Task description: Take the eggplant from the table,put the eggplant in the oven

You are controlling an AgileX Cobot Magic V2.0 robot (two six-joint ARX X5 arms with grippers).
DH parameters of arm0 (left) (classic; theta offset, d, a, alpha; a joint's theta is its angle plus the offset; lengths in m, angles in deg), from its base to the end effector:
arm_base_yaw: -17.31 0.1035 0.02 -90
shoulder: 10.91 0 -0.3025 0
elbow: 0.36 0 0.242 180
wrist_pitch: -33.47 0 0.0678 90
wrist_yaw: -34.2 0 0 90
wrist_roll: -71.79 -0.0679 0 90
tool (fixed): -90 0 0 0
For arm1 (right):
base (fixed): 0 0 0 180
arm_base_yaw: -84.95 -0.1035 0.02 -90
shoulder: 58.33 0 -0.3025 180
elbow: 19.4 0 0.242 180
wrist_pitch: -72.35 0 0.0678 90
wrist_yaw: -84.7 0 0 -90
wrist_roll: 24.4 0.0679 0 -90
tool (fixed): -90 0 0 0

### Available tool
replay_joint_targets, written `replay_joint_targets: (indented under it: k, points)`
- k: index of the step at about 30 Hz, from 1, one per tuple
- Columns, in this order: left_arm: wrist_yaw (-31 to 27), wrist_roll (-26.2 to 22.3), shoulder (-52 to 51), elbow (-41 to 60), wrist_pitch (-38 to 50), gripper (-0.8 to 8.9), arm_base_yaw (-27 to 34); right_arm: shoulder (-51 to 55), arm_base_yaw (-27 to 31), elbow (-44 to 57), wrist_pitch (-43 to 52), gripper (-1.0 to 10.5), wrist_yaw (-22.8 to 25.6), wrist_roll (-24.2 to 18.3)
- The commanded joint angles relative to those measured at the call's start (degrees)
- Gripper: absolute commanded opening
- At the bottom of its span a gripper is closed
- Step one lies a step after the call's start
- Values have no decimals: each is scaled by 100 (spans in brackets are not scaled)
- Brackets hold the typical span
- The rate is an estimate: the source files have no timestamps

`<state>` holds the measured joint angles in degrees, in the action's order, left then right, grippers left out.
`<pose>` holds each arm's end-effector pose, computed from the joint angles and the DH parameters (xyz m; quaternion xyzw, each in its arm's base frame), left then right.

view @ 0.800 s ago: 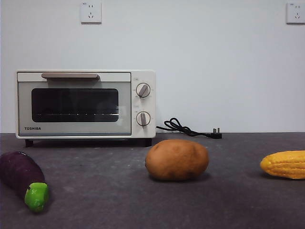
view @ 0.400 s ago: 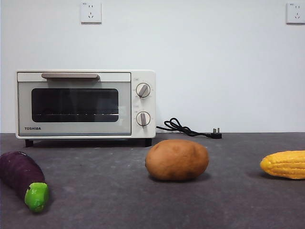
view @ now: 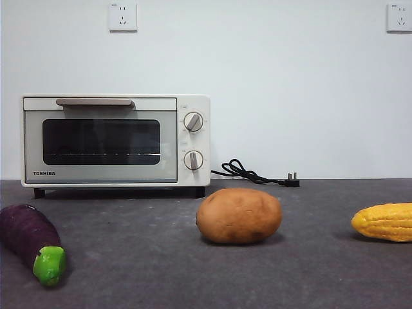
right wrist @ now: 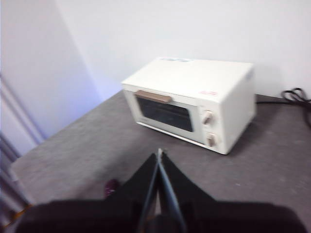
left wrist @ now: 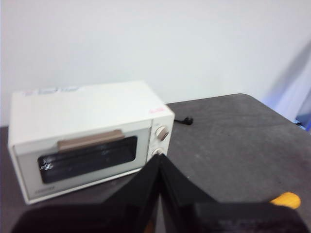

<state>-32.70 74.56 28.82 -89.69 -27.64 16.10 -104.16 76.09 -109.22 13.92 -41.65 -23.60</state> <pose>0.0713 -0.0282 0.4552 -0.0425 0.1035 -0.2071 0.9719 0.0945 0.0555 0.4580 0.0363 0.1247 0.3805 0.9156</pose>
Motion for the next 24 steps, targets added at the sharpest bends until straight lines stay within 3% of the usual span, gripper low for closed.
replay_joint_targets:
  k: [1, 11, 21, 24]
  points:
    - [7, -195, 214, -409, -125, -5, -166, -260, -343, -466, -227, -8, -35, -44]
    - [-20, -343, 678, -944, -387, -5, -474, -951, -1547, -1851, -1104, -8, -28, -103]
    - [-20, -452, 879, -944, -516, -5, -474, -1141, -1856, -2149, -1213, 3, -28, -107]
    - [-20, -452, 927, -944, -501, -5, -474, -1176, -1856, -2149, -1285, 84, -31, -107]
